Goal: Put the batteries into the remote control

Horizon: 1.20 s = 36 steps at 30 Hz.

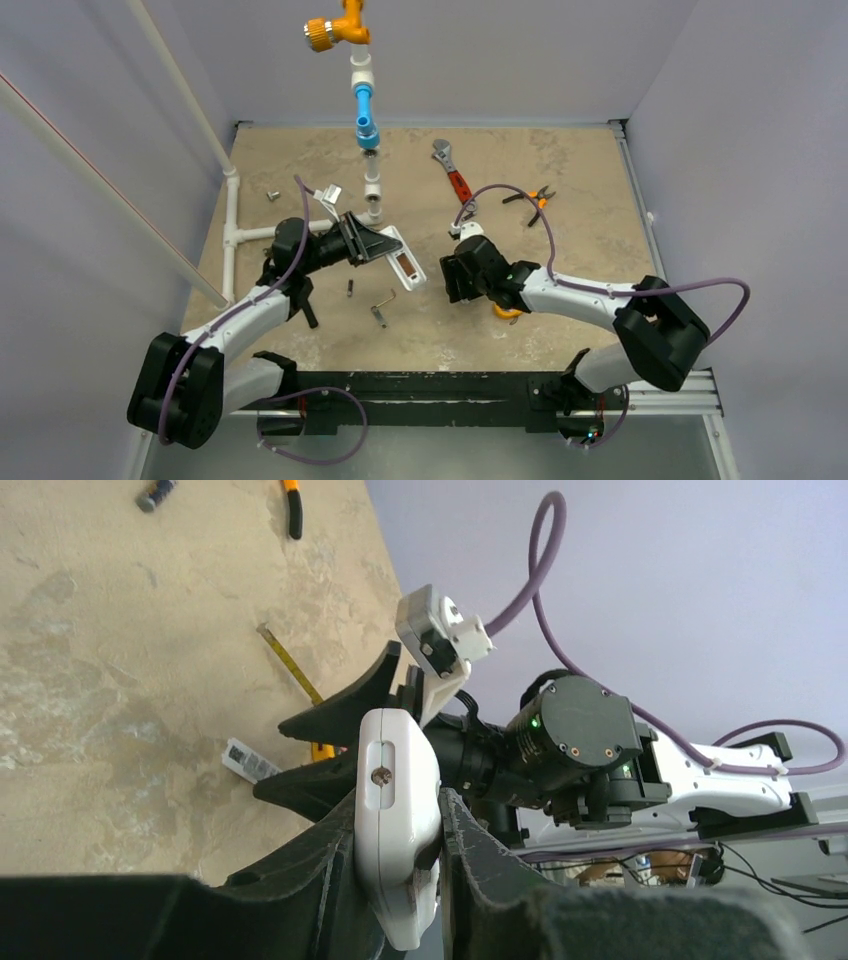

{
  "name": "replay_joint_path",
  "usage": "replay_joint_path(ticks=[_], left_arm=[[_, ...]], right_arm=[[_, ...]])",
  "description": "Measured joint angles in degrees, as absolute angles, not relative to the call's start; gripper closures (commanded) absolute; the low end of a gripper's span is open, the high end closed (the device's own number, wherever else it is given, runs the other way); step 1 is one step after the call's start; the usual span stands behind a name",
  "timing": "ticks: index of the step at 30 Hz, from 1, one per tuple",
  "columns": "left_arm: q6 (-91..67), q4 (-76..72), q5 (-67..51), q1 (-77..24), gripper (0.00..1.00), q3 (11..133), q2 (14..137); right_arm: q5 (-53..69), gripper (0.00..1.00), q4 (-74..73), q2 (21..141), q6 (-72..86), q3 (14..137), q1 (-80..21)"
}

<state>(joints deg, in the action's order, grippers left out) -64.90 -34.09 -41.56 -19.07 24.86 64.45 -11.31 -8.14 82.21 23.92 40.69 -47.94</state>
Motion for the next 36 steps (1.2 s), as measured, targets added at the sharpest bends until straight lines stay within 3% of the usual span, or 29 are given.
replay_joint_path(ticks=[18,36], left_arm=[[-64.1,-29.0,-44.5,-5.9,1.00,29.0,61.2],[-61.2,-20.8,-46.0,-2.5,1.00,31.6,58.5]], right_arm=[[-6.5,0.38,0.5,78.4,17.3,40.7,-50.4],[-8.0,0.39,2.2,81.5,16.4,44.4,-50.0]])
